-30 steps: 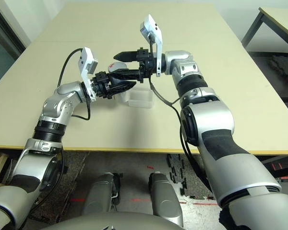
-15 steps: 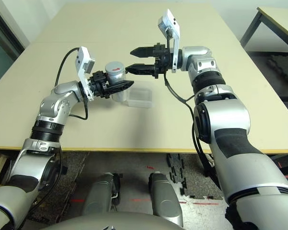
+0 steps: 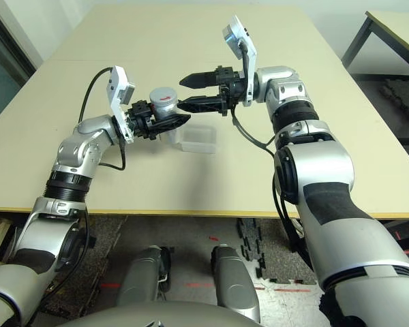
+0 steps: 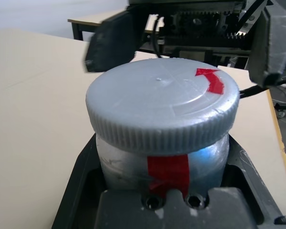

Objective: Pour the medicine from the bottle into the box.

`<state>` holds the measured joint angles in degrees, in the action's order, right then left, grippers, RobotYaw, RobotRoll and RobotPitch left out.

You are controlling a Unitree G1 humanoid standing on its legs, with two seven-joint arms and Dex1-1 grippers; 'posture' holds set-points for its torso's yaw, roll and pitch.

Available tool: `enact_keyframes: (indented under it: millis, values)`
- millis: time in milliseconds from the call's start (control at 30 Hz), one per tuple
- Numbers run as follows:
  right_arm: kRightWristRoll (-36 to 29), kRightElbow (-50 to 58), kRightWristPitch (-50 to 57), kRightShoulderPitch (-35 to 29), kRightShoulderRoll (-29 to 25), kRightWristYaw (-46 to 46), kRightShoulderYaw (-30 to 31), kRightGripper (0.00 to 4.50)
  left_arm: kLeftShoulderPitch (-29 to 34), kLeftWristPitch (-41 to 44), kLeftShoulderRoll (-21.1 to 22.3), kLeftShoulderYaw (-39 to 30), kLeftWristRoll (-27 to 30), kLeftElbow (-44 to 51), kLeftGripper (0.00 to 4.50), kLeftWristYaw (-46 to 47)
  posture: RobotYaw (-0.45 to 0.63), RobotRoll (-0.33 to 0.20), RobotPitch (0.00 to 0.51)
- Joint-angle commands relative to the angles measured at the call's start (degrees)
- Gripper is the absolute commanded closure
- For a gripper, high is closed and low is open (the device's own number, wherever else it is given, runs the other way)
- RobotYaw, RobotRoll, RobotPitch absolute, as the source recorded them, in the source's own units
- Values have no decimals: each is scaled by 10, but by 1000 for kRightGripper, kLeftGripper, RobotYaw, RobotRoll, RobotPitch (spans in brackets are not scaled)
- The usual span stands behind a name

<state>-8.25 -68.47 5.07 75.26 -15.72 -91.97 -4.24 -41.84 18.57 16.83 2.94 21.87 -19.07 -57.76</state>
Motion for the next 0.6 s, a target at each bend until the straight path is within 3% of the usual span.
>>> enact_keyframes:
  millis: [33, 300, 500, 600]
  values:
    - [-5, 14, -6, -6, 13, 7, 2, 0, -2, -5, 0, 7, -8, -6, 1854, -5, -103, 0, 83]
    - [0, 15, -21, -6, 31, 26, 4, 0, -2, -4, 2, 7, -8, -7, 1854, -6, -96, 0, 83]
    - [-8, 13, -19, -4, 33, 33, -4, 1915, 3, -2, 4, 7, -8, -2, 1854, -5, -96, 0, 83]
    - [-24, 14, 5, 2, 31, 31, -17, 1925, 4, -2, 4, 8, -8, -3, 1854, -5, -98, 0, 84]
